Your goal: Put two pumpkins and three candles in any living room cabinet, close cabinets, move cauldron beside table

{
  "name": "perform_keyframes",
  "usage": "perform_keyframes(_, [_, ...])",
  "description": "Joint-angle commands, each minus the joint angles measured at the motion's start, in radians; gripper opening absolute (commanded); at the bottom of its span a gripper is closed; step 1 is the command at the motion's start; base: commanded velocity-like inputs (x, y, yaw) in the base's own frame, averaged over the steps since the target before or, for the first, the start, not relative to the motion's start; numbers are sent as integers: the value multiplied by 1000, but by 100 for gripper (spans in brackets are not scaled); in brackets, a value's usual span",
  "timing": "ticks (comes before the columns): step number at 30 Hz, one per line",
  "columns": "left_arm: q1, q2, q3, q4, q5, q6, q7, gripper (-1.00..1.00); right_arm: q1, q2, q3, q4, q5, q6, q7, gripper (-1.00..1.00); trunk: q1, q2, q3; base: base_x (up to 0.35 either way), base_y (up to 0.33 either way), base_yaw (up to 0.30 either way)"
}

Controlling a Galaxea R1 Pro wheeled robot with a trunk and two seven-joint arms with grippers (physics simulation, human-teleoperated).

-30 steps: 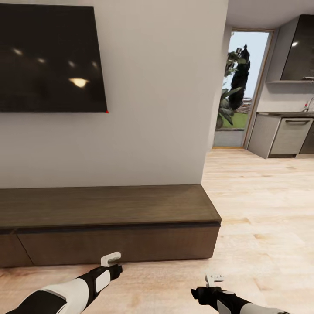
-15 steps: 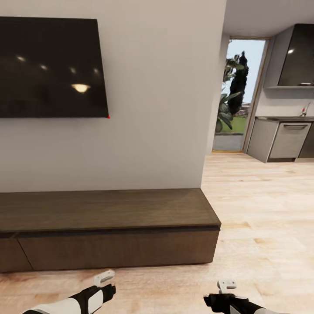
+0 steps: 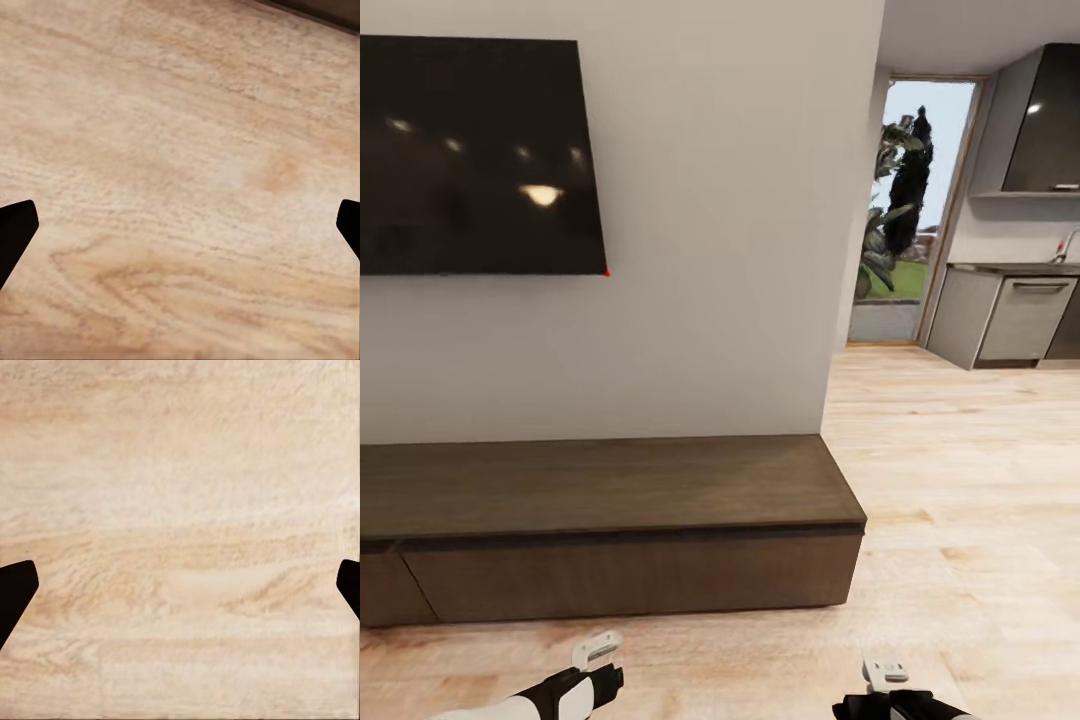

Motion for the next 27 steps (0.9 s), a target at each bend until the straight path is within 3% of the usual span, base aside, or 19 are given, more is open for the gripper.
perform_keyframes(1, [-1, 0, -9, 1, 6, 2, 2, 100, -1, 0, 9, 2, -11, 9, 5, 100, -4, 7, 1, 0, 0, 0])
perform_keyframes(16, [-1, -1, -9, 0, 6, 4, 2, 100, -1, 1, 11, 2, -8, 46, 0, 100, -62, 112, 24, 0, 0, 0])
perform_keyframes(27, [-1, -4, -9, 1, 5, 5, 3, 100, -1, 2, 11, 2, -8, 47, 2, 100, -104, 189, 56, 0, 0, -40])
